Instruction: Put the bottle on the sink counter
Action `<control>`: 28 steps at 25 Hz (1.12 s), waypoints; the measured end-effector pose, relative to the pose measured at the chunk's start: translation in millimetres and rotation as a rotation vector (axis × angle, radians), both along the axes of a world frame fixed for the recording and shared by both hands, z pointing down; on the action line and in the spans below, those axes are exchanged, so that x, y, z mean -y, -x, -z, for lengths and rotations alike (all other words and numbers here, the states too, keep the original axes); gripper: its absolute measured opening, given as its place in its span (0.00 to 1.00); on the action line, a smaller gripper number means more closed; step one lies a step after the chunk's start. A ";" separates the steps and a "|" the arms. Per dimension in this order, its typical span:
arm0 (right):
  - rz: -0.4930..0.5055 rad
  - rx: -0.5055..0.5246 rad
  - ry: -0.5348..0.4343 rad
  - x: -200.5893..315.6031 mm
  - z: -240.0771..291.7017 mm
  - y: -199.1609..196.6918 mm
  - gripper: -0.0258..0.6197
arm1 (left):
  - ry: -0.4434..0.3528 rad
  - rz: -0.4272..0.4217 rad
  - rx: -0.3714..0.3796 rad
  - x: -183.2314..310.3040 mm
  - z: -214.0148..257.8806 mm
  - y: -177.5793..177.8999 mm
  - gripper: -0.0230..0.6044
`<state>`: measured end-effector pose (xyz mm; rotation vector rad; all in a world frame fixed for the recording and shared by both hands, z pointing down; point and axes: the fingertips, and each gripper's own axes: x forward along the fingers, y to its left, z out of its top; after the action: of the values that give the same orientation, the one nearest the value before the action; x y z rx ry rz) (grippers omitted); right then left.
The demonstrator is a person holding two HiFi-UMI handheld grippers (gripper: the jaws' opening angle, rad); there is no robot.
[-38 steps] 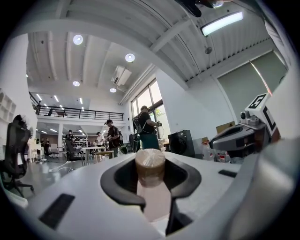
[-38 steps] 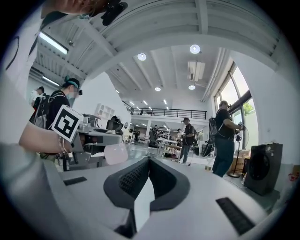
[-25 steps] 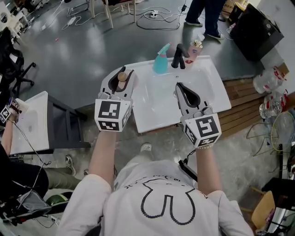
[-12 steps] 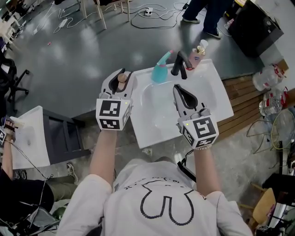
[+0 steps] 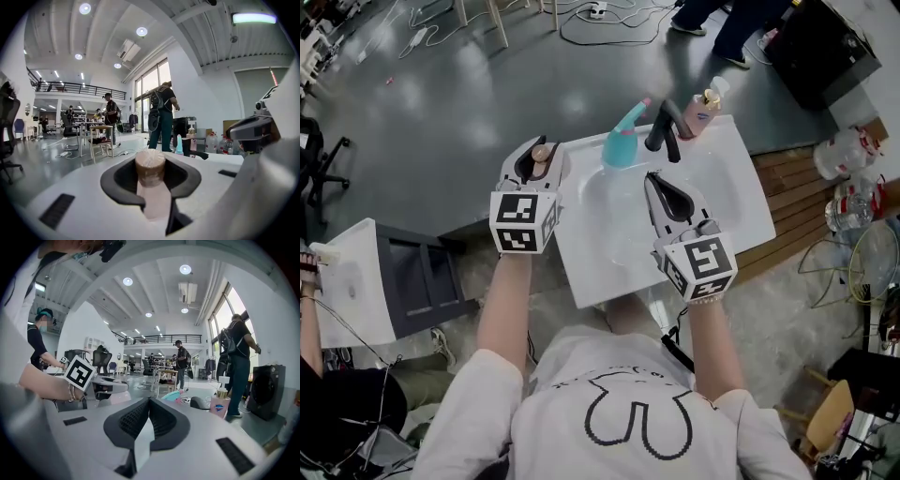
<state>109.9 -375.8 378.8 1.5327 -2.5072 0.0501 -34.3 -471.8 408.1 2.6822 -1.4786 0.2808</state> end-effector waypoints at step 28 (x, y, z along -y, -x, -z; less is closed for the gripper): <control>0.046 0.015 0.145 44.5 -59.7 -13.5 0.08 | 0.221 0.028 0.084 53.2 -108.9 -11.0 0.22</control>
<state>123.4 -420.4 438.6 1.4230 -2.4883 0.2317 -23.3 -525.0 517.0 2.5013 -1.4127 0.5276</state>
